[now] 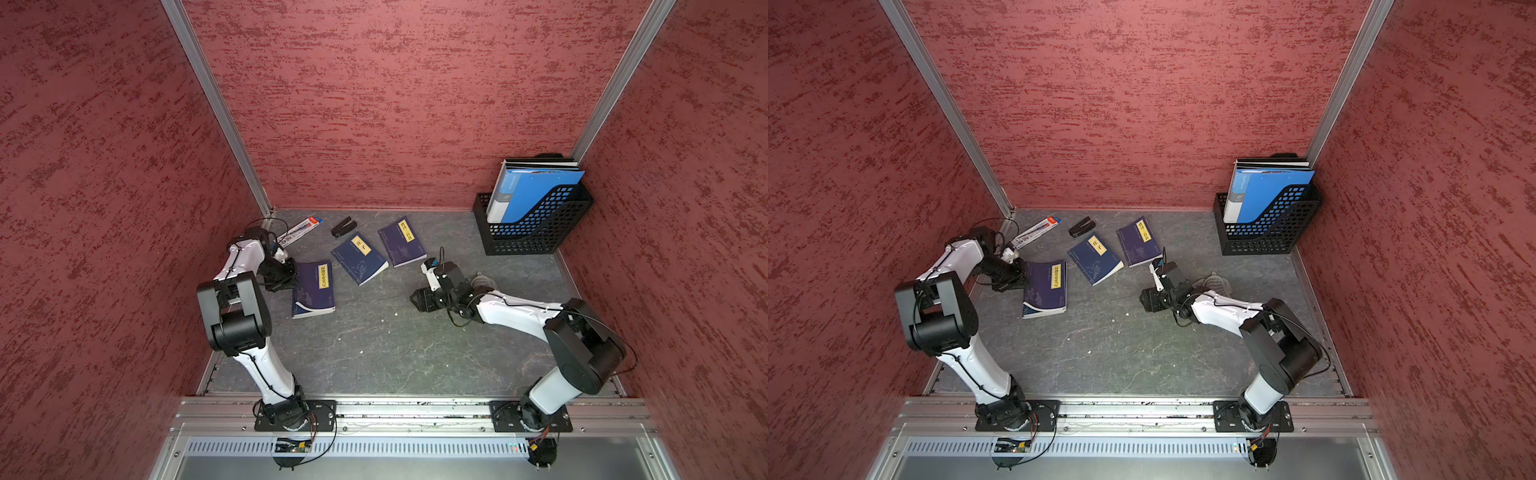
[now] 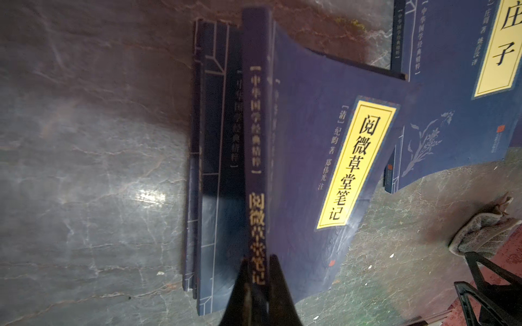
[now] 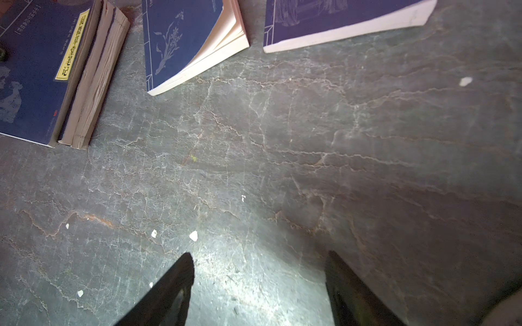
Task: Wipe the cover of the book
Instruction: Place the book on the book.
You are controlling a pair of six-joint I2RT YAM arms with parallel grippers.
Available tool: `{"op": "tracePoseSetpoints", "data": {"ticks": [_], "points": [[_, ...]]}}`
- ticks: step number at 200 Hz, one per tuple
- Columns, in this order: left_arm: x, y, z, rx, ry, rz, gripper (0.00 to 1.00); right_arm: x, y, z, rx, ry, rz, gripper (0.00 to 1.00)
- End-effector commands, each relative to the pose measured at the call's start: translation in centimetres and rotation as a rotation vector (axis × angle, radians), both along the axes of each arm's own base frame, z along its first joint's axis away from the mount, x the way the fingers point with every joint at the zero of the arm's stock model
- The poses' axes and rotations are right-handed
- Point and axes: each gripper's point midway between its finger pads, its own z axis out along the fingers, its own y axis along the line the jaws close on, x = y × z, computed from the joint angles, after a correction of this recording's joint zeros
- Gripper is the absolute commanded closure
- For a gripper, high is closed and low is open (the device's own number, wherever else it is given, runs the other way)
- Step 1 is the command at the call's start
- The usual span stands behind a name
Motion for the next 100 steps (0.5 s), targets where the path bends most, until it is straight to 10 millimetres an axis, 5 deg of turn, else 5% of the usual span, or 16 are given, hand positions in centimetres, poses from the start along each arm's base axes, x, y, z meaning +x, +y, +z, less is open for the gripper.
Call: {"op": "tracePoseSetpoints", "data": {"ticks": [1,100], "points": [[0.5,0.6,-0.2,0.033,0.009,-0.016,1.0,0.1,0.1,-0.3,0.004,-0.004,0.011,0.27],[0.5,1.4,-1.2,0.063,0.048,-0.005,0.91,0.0,-0.1,-0.3,0.005,-0.003,0.002,0.26]]}}
